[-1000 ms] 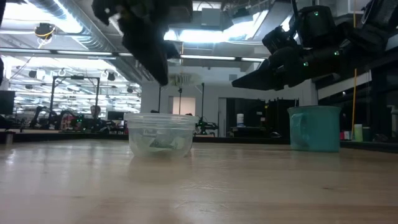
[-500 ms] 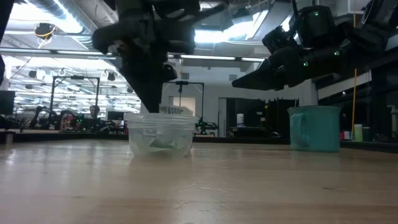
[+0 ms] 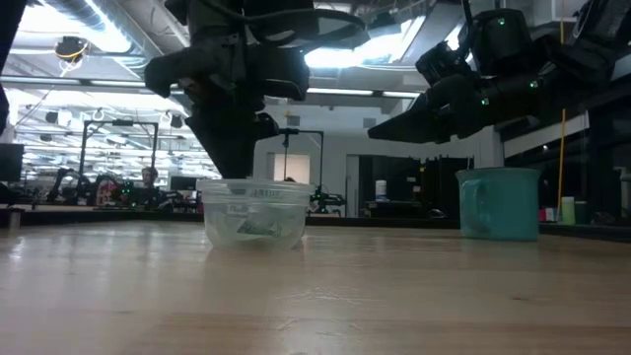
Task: Pick and place items into bin
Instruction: Put the transparent stevia packet into the transparent bin, then return to Home Position
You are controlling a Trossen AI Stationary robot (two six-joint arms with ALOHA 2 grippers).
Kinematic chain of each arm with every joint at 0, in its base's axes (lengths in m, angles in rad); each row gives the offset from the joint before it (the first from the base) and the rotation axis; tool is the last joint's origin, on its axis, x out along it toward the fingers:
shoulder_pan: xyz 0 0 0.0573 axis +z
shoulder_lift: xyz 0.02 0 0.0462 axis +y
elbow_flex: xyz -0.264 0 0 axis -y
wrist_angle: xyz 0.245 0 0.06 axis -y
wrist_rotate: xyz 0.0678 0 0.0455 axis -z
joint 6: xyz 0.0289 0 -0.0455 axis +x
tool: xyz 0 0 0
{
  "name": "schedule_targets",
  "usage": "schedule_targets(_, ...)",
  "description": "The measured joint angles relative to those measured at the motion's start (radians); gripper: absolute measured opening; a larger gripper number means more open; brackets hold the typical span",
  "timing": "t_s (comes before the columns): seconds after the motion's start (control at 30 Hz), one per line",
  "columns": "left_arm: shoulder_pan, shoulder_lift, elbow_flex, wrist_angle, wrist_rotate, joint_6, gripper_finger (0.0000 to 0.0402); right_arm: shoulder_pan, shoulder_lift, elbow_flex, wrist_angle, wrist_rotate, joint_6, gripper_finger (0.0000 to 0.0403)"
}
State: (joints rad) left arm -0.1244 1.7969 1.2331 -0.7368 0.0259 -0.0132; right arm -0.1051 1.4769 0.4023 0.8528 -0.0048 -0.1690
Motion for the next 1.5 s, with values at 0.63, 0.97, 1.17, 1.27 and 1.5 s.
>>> schedule_targets(0.63, -0.004, -0.081, 0.000, -0.034, -0.009, 0.066, 0.0081, 0.000, 0.000, 0.000, -0.003, 0.000, 0.007, 0.0004)
schedule_targets(0.97, 0.024, -0.364, -0.134, 0.068, -0.063, 0.164, 0.0004, 0.000, 0.000, 0.000, -0.013, 0.000, 0.007, 0.0004)
schedule_targets(1.17, 0.051, -0.606, -0.411, 0.337, -0.071, 0.155, 0.0001, 0.000, -0.001, 0.000, -0.021, 0.000, 0.007, 0.0004)
schedule_targets(1.27, 0.065, -0.731, -0.566, 0.487, -0.075, 0.143, 0.0002, 0.000, 0.000, 0.000, -0.021, 0.001, 0.007, 0.0004)
schedule_targets(1.5, 0.105, -0.967, -0.900, 0.890, -0.079, 0.128, 0.0001, 0.000, -0.001, 0.000, -0.020, 0.000, 0.007, 0.0004)
